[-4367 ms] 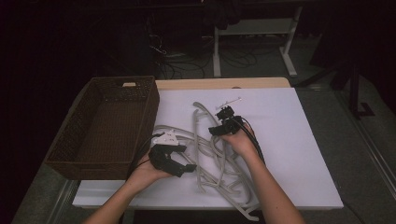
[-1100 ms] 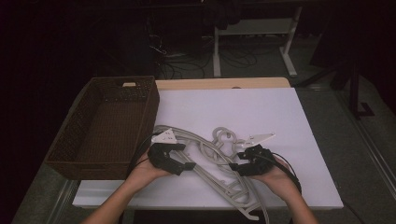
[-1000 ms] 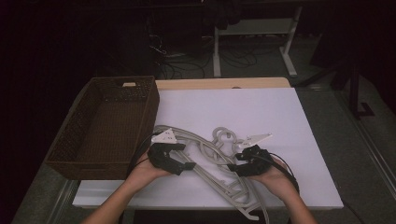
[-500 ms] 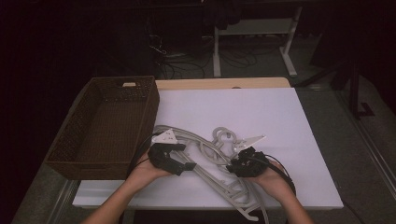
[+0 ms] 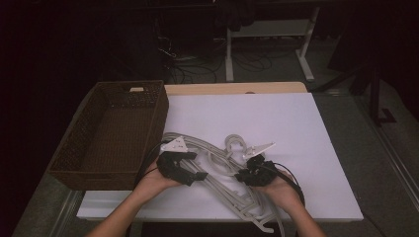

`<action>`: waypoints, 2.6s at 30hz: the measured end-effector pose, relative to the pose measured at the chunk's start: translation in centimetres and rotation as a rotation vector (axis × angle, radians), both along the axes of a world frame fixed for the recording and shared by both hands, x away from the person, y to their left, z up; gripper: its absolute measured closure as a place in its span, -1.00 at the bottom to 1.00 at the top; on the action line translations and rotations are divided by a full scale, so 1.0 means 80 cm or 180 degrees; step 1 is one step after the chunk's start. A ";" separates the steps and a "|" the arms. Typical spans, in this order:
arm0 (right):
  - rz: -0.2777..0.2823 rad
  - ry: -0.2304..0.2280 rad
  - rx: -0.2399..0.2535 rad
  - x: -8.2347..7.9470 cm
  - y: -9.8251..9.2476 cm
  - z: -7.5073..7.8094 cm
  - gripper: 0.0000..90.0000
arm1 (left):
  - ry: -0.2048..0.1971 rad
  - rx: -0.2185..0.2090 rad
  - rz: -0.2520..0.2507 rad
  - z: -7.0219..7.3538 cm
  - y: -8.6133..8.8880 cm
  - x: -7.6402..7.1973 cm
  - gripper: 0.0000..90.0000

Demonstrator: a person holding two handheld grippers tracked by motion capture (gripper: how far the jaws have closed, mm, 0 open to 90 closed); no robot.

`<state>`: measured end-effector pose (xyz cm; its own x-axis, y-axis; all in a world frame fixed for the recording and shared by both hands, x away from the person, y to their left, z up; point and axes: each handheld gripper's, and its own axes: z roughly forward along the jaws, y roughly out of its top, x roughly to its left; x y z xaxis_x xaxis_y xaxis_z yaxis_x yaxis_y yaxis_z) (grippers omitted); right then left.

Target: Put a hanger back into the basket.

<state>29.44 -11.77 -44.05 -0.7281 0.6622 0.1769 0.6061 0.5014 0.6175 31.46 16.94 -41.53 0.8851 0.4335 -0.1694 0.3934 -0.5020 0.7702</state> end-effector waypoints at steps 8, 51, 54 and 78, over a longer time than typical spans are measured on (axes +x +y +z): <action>-0.0118 -0.0164 -0.0020 0.003 -0.006 0.006 0.77 | -0.0006 0.0001 0.0009 0.001 0.001 0.001 -0.69; 0.0256 -0.0401 0.0268 0.011 -0.056 0.060 0.80 | -0.1182 0.1022 -0.0128 0.001 -0.052 0.054 0.42; 0.0272 -0.0410 0.0278 0.012 -0.055 0.063 0.80 | -0.1269 0.1033 -0.0149 0.001 -0.053 0.053 0.48; 0.0502 -0.0478 0.0417 0.062 -0.086 0.114 0.59 | -0.1378 0.0799 -0.0560 0.038 -0.046 0.023 0.82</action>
